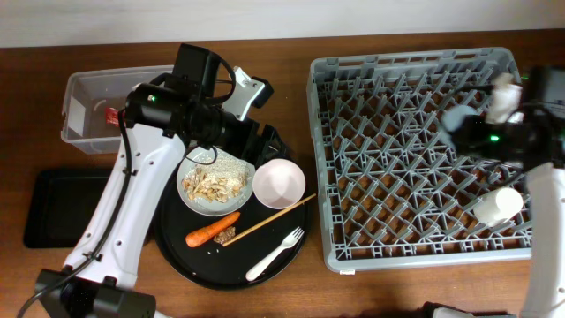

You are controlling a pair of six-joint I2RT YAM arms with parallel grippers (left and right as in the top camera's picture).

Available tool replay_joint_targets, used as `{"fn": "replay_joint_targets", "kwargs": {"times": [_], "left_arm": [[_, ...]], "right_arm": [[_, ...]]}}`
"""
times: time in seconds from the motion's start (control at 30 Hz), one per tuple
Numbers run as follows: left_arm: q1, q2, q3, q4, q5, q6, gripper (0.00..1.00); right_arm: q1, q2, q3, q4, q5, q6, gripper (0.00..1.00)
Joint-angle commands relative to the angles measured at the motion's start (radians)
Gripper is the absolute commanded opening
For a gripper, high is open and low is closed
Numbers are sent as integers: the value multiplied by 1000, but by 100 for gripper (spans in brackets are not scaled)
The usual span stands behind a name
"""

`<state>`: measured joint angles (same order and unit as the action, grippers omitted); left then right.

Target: Sort waste into correct bins and load items into the dishwasher rack

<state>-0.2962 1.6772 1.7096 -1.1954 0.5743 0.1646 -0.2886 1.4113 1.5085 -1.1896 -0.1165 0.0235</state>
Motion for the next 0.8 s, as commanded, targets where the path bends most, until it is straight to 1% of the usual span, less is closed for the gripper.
{"fn": "replay_joint_targets", "kwargs": {"times": [0.0, 0.13, 0.3, 0.5, 0.73, 0.77], "left_arm": [[-2, -2, 11, -3, -14, 6, 93], [-2, -2, 11, -3, -14, 6, 93], [-2, -2, 11, -13, -14, 6, 93], [-2, -2, 11, -17, -14, 6, 93], [-2, -2, 11, -34, -14, 6, 93], [-2, -2, 11, -34, -14, 6, 93]], "right_arm": [[-132, 35, 23, -7, 50, 44, 42], [-250, 103, 23, 6, 50, 58, 42], [-329, 206, 23, 43, 50, 69, 43], [-343, 232, 23, 114, 50, 90, 43], [-343, 280, 22, 138, 50, 90, 44], [-343, 293, 22, 148, 50, 90, 50]]}}
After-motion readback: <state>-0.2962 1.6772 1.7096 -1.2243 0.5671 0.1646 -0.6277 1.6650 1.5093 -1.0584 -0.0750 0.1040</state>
